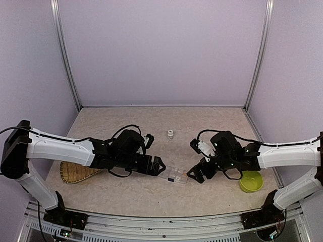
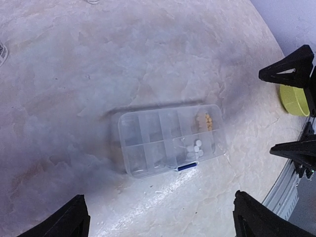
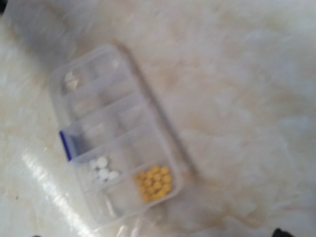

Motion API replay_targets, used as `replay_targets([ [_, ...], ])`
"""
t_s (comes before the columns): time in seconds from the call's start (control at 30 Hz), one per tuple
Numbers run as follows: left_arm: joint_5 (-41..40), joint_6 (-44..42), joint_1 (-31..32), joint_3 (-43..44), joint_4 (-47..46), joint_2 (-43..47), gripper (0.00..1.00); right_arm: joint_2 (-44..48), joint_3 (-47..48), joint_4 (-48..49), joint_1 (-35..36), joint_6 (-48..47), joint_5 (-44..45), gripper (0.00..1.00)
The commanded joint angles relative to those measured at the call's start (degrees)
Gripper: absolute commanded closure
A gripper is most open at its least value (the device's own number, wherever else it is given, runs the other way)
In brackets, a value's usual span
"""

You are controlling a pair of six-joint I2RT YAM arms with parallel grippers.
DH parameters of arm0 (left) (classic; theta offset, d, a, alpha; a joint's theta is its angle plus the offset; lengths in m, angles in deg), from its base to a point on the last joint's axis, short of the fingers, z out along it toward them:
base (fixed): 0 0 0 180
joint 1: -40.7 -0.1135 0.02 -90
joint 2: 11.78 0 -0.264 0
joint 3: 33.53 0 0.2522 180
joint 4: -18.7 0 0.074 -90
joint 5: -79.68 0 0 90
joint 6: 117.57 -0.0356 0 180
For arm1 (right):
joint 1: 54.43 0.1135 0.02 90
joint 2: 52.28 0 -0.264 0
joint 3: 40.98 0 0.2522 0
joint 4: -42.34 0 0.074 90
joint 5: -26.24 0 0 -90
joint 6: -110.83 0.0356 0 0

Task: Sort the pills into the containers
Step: Place the pill container at the center of the board.

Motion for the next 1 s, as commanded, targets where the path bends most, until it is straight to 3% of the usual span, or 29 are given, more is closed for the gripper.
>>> replay_targets([
  [0.0, -0.6, -5.3, 0.0, -2.0, 0.9, -1.0, 0.01, -2.6, 0.5, -2.5, 2.3, -0.2, -0.5, 0.0],
  [0.2, -0.1, -6.9, 0.6, -2.2, -0.8, -5.7, 0.01, -7.3, 1.8, -3.4, 4.9, -0.5, 0.4, 0.02],
  [0.47, -6.9, -7.1, 2.2, 0.4, 1.8, -9.9, 0.01, -14.0, 4.6, -4.0, 7.2, 0.7, 4.6, 0.02],
  [0.97, -12.7, -5.3, 2.6, 5.0, 4.6, -15.4, 0.05, -21.3, 10.1, -3.8, 7.1, 0.5, 15.6, 0.04],
])
